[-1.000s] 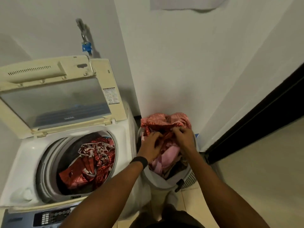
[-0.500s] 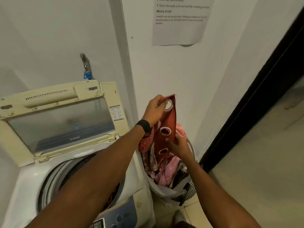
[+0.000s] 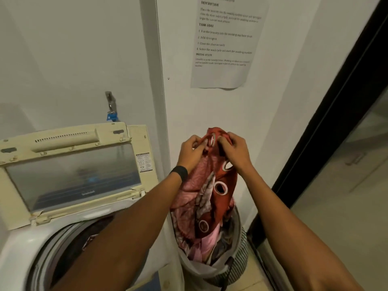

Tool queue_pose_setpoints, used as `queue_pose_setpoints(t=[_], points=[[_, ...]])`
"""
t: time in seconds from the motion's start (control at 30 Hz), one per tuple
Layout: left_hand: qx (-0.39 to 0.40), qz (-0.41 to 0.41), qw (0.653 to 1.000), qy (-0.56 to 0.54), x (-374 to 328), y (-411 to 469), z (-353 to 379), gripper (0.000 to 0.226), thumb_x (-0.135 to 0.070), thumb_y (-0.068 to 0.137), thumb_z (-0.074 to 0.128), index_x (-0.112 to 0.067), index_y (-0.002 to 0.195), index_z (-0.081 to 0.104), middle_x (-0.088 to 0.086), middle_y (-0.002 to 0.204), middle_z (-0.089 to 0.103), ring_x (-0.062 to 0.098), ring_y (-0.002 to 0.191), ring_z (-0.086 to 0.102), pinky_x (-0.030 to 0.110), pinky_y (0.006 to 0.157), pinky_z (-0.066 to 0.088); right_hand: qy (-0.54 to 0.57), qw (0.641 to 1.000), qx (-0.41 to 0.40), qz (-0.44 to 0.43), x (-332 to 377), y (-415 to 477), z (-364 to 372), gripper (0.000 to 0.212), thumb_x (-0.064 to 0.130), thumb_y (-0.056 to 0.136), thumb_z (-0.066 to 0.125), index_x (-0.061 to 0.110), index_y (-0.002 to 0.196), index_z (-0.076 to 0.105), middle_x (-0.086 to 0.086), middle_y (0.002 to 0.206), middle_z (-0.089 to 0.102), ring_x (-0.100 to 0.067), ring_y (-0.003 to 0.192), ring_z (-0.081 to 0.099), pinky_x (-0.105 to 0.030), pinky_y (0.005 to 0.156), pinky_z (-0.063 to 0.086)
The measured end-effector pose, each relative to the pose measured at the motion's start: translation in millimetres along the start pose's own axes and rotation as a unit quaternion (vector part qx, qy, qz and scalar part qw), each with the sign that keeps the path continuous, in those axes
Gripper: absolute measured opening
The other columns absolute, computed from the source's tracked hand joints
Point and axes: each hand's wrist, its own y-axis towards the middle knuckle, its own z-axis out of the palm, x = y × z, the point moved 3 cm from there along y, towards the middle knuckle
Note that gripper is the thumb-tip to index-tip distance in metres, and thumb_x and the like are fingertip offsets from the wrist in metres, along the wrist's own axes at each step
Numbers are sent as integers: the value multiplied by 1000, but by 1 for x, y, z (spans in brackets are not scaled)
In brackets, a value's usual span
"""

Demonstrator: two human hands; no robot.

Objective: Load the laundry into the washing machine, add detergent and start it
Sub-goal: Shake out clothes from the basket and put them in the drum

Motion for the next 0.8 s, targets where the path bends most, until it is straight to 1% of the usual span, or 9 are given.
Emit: queue_pose_setpoints(t=[0.1,0.2,0.3,0.4,0.47,0.53,0.6,0.7,0.8], points=[[0,-29,999,-41,-2,-6,13,30,-29,103,62,-11,79,62,-5,71,64,6,67,57,22,71,47,-28,999,40,-5,1,0,9,31,29,99,59,8,76,55,2,64,56,-8,57,47,-28,57,39],[1,-75,991,-108,1,-12,14,40,-45,100,62,-8,107,74,10,103,77,21,95,73,35,89,58,-71,995,59,-28,-4,-1,12,27,37,98,61,23,75,58,9,67,62,-6,60,55,-28,60,45],[49,-129,976,-167,-1,-18,16,46,-50,97,66,-10,119,74,12,111,77,26,103,75,34,90,60,-86,992,88,-41,-9,1,14,19,43,92,66,27,99,71,11,90,74,-6,84,69,-35,76,58],[61,-154,968,-190,-8,-15,20,37,-39,99,67,-9,122,71,13,112,77,26,101,75,32,84,61,-74,989,126,-25,-6,-1,18,27,33,91,70,22,114,62,11,98,70,-12,91,70,-33,79,60],[20,-134,977,-166,-15,-9,21,37,-43,101,64,-12,119,71,12,111,77,26,103,75,39,93,60,-35,988,152,-16,-2,-9,22,41,30,89,76,23,121,50,7,102,68,-12,91,71,-26,75,58],[-24,-124,978,-164,-22,-4,16,40,-48,102,59,-12,116,70,15,110,76,29,102,74,47,96,59,43,982,183,18,-13,-19,24,58,34,83,84,22,120,41,-2,108,69,-16,90,74,-29,74,61],[-36,-116,982,-144,-23,2,9,43,-55,101,56,-15,110,68,21,113,74,37,104,72,53,95,59,45,973,222,49,-33,-31,22,63,44,78,86,22,118,44,-3,111,71,-18,92,75,-33,79,61],[-42,-99,988,-109,-20,4,-8,36,-56,103,51,-23,105,66,21,117,71,40,110,69,52,97,58,-30,958,278,56,-56,-37,8,39,46,88,78,17,109,62,-2,102,74,-17,93,72,-34,81,58],[-49,-89,992,-71,-14,1,-22,43,-56,105,45,-21,119,65,11,119,72,29,113,69,39,100,57,-67,959,276,-10,-51,-26,-8,27,42,96,69,18,106,66,-3,100,72,-18,92,69,-46,87,58]])
